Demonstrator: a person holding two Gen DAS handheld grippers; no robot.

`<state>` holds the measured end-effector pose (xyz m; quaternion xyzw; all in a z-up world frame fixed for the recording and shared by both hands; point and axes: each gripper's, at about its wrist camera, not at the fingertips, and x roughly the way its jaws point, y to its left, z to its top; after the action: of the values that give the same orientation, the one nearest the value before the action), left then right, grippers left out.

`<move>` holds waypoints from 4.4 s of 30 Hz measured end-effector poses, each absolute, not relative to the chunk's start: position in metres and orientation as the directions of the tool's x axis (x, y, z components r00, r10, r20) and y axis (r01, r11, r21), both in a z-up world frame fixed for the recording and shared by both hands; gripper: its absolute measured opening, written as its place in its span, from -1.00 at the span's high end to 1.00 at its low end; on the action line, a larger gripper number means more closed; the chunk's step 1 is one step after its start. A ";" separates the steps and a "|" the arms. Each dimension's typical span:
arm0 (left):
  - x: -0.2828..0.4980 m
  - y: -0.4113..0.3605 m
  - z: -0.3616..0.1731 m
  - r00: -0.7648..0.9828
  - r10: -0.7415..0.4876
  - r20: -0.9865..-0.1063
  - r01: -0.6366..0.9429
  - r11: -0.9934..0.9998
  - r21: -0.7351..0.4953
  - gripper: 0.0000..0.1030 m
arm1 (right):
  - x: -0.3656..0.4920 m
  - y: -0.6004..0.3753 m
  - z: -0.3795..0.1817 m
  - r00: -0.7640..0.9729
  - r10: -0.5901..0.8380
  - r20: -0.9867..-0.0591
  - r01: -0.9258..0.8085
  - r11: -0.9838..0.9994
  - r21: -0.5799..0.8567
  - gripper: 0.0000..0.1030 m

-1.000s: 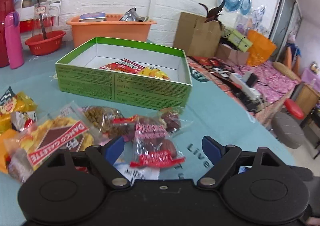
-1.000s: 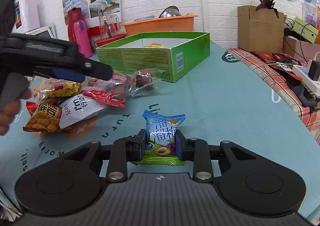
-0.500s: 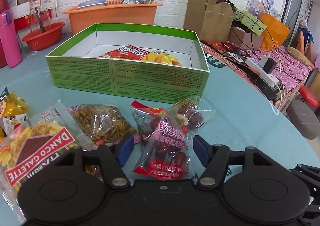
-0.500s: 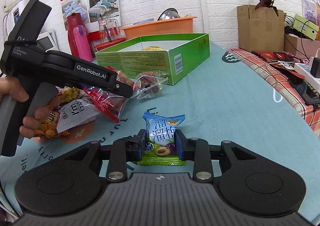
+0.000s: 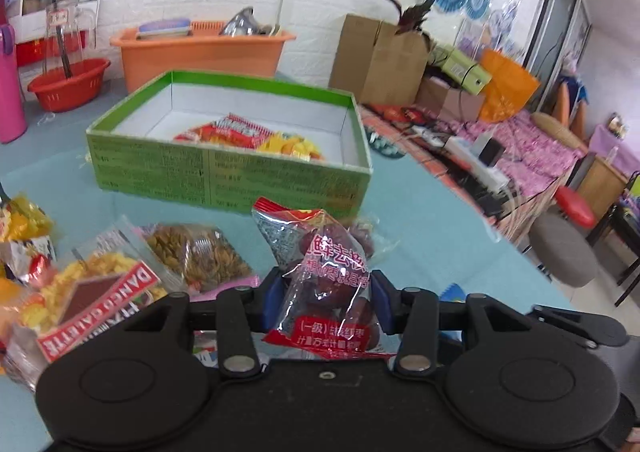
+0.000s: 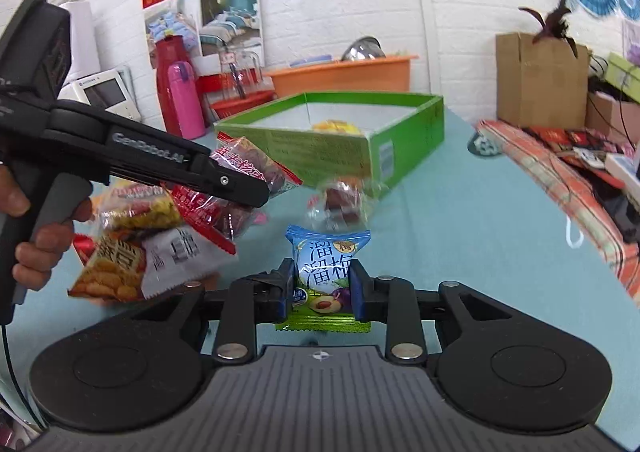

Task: Organize snacks
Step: 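Drop the candy pack into the box with the right tool while the left drops the date bag, then grasp the Danco Galette cookie pack with the left tool and lift it, then place the Danco Galette pack into the green box and open the left tool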

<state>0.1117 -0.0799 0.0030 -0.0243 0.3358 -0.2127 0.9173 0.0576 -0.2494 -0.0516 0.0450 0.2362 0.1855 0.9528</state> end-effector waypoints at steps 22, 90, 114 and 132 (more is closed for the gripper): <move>0.243 -0.016 0.048 0.778 -0.387 -0.496 0.225 0.908 -0.354 -0.50 | 0.213 -0.242 -0.006 0.886 0.314 -0.341 -0.259 0.946 0.197 0.03; 0.077 0.083 -0.023 0.764 -0.399 -0.507 0.079 0.838 -0.541 -0.01 | 0.127 -0.152 -0.039 0.529 0.708 -0.468 -0.643 0.694 0.324 -0.30; 0.092 0.053 0.032 0.800 -0.438 -0.410 0.202 0.840 -0.503 0.08 | 0.126 -0.176 0.010 0.653 0.686 -0.321 -0.617 0.728 0.300 -0.04; 0.217 -0.040 0.055 0.722 -0.558 -0.410 0.366 0.810 -0.457 0.08 | 0.199 -0.266 0.016 0.800 0.546 -0.249 -0.441 0.817 0.372 -0.02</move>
<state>0.2173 -0.0396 0.0548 -0.1749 0.2735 -0.2535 0.9112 0.1991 -0.2665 0.0164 0.1495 0.1750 0.2634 0.9368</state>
